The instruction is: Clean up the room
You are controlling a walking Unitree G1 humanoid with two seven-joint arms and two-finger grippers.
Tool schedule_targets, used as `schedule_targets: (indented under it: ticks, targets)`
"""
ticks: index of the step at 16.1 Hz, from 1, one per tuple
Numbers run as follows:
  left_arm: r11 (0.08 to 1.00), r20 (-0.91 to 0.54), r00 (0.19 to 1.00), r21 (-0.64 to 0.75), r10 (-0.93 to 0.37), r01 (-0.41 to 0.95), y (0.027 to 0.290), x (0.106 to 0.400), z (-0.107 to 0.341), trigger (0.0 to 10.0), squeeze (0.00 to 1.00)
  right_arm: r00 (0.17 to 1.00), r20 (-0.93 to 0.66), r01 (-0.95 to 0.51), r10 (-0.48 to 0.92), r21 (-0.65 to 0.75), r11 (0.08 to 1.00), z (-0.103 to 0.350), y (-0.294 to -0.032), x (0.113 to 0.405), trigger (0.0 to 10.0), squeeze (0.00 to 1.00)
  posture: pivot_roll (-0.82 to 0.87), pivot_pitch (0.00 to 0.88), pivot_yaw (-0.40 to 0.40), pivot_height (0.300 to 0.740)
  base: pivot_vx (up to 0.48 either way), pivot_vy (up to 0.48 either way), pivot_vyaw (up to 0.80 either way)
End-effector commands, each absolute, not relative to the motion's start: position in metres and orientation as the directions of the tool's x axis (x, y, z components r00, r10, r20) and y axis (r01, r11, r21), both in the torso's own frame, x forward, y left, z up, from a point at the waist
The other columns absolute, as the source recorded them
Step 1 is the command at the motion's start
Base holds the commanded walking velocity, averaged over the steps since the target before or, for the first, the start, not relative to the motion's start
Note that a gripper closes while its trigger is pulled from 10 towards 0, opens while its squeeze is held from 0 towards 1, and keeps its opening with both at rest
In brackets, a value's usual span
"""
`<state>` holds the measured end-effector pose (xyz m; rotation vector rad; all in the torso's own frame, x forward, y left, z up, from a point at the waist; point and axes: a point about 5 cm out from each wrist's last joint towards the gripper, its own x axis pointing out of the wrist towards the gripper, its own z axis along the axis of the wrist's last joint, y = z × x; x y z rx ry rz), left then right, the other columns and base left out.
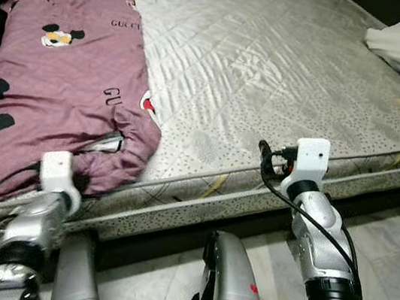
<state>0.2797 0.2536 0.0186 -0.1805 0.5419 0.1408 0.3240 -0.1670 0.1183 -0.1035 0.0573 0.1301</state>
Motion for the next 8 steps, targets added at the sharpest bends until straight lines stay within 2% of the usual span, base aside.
schedule_targets:
  ticks: [1, 6, 7, 8]
  targets:
    - [0.961, -0.545, 0.821, -0.096, 0.168, -0.260, 0.274, 0.269, 0.016, 0.0, 0.00, 0.990, -0.055, -0.138, 0.133, -0.100, 0.985, 0.120, -0.166, 0.327, 10.0, 0.00, -0.14, 0.000, -0.073, 0.504, 0.000, 0.000, 0.00]
    - [0.951, -0.449, 0.870, -0.120, 0.204, -0.285, 0.291, 0.262, 0.031, 0.0, 0.00, 0.990, -0.050, -0.138, 0.133, -0.095, 0.986, 0.120, -0.165, 0.325, 10.0, 0.00, -0.14, 0.000, -0.067, 0.504, 0.000, 0.000, 0.00]
    - [0.956, -0.409, 0.899, -0.164, 0.160, -0.245, 0.286, 0.257, 0.033, 0.0, 0.00, 0.990, -0.050, -0.138, 0.134, -0.094, 0.986, 0.120, -0.165, 0.325, 10.0, 0.00, -0.14, 0.000, -0.067, 0.504, 0.000, 0.000, 0.00]
    - [0.967, -0.341, 0.938, -0.213, 0.061, -0.140, 0.270, 0.251, 0.040, 0.0, 0.00, 0.989, -0.048, -0.140, 0.136, -0.093, 0.986, 0.120, -0.165, 0.324, 10.0, 0.00, -0.14, 0.000, -0.066, 0.504, 0.000, 0.000, 0.00]
